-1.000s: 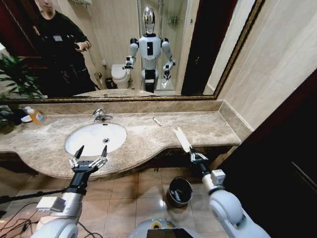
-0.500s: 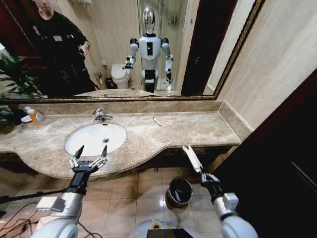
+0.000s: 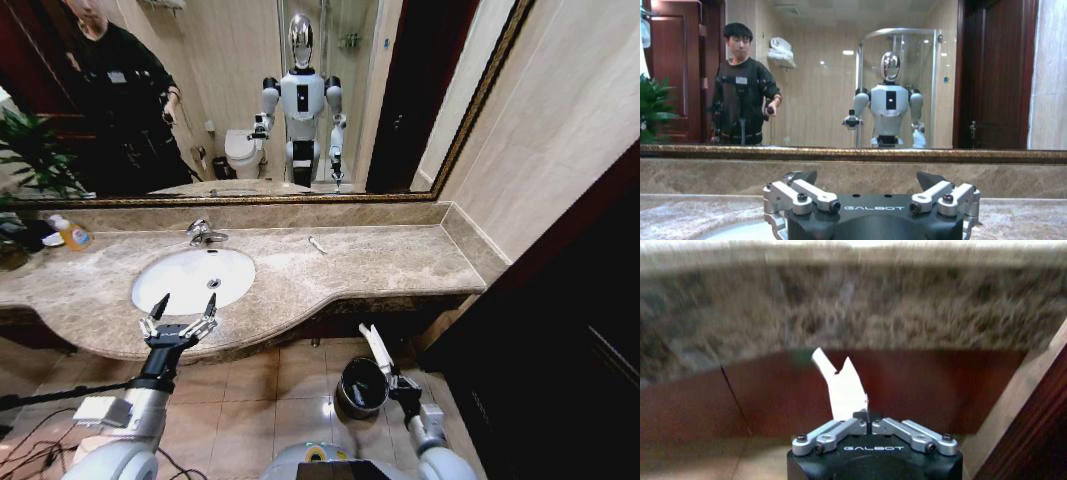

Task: Pick up the trash from the sink and place it in the trash bin.

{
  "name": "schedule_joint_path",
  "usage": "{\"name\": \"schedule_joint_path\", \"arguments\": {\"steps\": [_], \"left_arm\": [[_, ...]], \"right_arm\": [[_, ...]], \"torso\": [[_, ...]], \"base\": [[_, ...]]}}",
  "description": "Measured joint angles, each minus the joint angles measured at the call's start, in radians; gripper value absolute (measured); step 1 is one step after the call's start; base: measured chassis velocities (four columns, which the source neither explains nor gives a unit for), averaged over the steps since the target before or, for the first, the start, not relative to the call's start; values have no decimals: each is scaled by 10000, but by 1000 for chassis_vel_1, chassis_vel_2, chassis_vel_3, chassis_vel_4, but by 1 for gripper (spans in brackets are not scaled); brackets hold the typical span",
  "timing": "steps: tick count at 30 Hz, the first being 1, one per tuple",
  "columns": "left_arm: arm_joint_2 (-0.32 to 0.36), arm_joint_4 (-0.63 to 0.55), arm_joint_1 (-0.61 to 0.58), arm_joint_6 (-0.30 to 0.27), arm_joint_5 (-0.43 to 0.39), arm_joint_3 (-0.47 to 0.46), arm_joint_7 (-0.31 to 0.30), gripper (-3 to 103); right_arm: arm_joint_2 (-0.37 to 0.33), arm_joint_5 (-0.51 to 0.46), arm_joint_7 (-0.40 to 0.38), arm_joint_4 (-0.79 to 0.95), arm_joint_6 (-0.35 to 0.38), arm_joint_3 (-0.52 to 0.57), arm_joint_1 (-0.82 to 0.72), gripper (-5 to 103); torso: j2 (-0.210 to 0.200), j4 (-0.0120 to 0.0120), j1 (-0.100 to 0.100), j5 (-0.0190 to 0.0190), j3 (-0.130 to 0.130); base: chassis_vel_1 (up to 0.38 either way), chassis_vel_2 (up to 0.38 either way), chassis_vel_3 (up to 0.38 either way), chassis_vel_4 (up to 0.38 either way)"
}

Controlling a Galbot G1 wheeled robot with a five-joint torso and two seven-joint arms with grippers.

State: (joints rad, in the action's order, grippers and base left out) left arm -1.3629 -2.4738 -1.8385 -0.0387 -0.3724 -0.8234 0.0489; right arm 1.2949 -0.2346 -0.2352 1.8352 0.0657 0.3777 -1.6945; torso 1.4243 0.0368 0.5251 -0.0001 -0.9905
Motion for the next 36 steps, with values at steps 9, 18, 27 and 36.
{"name": "schedule_joint_path", "arguments": {"steps": [9, 18, 27, 36], "left_arm": [[0, 0, 0, 0, 0, 0, 0, 100], [0, 0, 0, 0, 0, 0, 0, 100], [0, 0, 0, 0, 0, 0, 0, 100], [0, 0, 0, 0, 0, 0, 0, 100]], "right_arm": [[539, 424, -36, -2419, -373, -375, 1381, 0], [599, 455, -4, -4179, -938, -381, 2033, 0], [625, 447, 2, -4666, -1106, -377, 2219, 0], [670, 569, -101, -4643, -1071, -417, 2278, 14]], "torso": [[-1, 0, 0, 1, 0], [-1, 0, 0, 1, 0], [-1, 0, 0, 1, 0], [-1, 0, 0, 1, 0]], "base": [[0, 0, 0, 0], [0, 0, 0, 0], [0, 0, 0, 0], [0, 0, 0, 0]]}}
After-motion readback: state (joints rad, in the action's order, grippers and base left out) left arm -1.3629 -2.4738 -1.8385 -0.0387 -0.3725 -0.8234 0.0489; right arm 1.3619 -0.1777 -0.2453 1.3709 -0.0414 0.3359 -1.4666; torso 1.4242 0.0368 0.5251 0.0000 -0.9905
